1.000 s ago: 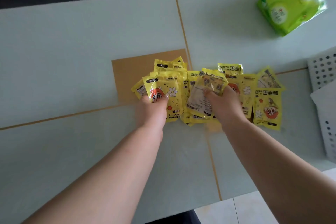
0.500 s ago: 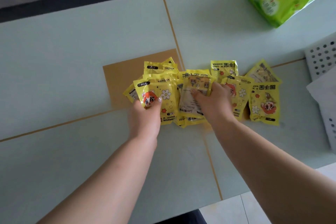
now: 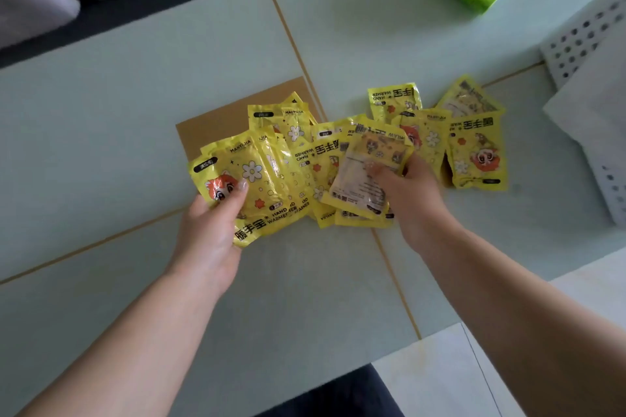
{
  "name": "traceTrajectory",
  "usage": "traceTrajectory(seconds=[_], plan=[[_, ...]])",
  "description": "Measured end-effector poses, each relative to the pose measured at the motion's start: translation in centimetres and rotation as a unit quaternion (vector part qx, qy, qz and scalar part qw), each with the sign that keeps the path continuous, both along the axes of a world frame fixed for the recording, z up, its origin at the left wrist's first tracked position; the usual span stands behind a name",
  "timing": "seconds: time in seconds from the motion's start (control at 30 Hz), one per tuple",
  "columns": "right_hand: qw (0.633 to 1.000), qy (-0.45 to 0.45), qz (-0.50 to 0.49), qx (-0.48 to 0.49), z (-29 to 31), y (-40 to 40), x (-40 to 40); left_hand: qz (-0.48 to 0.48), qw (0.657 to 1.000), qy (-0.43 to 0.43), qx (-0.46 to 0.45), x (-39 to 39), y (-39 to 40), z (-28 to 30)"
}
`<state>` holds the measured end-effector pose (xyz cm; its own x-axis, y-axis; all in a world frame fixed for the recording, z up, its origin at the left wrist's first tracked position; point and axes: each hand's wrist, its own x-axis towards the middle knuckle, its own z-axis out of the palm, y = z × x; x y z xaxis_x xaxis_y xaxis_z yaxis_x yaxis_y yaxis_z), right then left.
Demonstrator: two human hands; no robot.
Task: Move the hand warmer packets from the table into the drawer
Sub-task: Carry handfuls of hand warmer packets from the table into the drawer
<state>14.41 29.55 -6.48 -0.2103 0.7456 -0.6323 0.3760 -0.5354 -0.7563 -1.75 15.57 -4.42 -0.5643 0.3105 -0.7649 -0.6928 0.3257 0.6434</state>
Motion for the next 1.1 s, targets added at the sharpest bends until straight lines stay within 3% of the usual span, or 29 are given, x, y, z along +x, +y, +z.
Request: traceTrajectory(seconds=[0.2,0.4,0.6,0.87,1.1], plan=[[0.988,0.123,-0.063,-0.071,1.5,-2.5,3.7,-0.088,0.995,-0.016,0.042,0.8,-1.6,2.2],[0.944,0.271,-0.156,-0.106,5.1,-7.2,8.7,-0.209,0.976,-0.031,0.059,3.9,-2.6,3.9],[0.923,0.281,-0.253,-0.074,7.6,-14.3,15.3,-0.337,0.938,-0.047,0.066,8.7,-3.9,5.9],[0.864,0.272,-0.423,-0.031,9.3,-26.5,25.8,-0.505,0.859,-0.071,0.049,19.1,-7.1,7.4],[0.788,0.258,-0.559,0.003,10.6,-37.4,33.9,-0.651,0.756,-0.066,0.035,29.6,-12.0,7.4]])
